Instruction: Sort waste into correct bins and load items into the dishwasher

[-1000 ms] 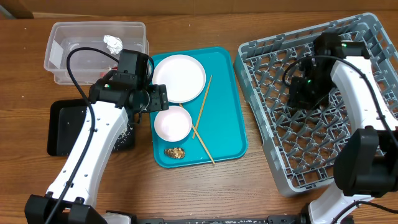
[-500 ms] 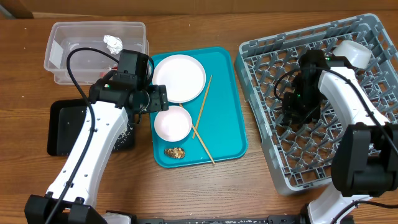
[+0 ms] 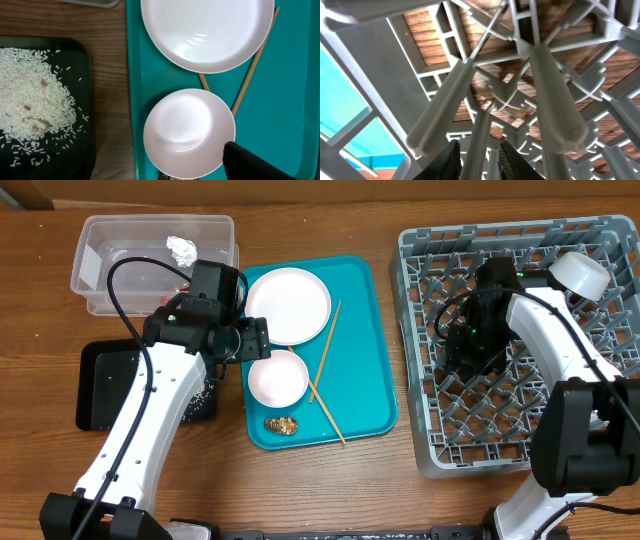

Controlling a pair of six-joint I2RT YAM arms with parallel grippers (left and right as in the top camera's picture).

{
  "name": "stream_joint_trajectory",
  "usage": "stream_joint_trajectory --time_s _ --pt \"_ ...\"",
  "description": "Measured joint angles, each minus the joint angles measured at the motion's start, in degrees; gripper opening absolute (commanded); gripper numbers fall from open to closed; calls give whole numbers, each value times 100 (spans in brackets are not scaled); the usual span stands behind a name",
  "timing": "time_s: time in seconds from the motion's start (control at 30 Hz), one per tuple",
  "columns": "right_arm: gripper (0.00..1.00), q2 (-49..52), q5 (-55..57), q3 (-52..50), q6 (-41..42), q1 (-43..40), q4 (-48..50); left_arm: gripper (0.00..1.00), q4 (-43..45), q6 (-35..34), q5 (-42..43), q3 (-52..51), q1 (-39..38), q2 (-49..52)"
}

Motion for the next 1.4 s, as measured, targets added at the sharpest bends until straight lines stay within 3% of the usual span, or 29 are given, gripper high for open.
stream_joint_trajectory --time_s 1.1,1.4 --pt "29 0 -166 0 -2 17 166 83 -2 0 -2 0 0 0" --pt "48 -463 -168 343 -9 22 118 84 -269 94 0 0 48 0"
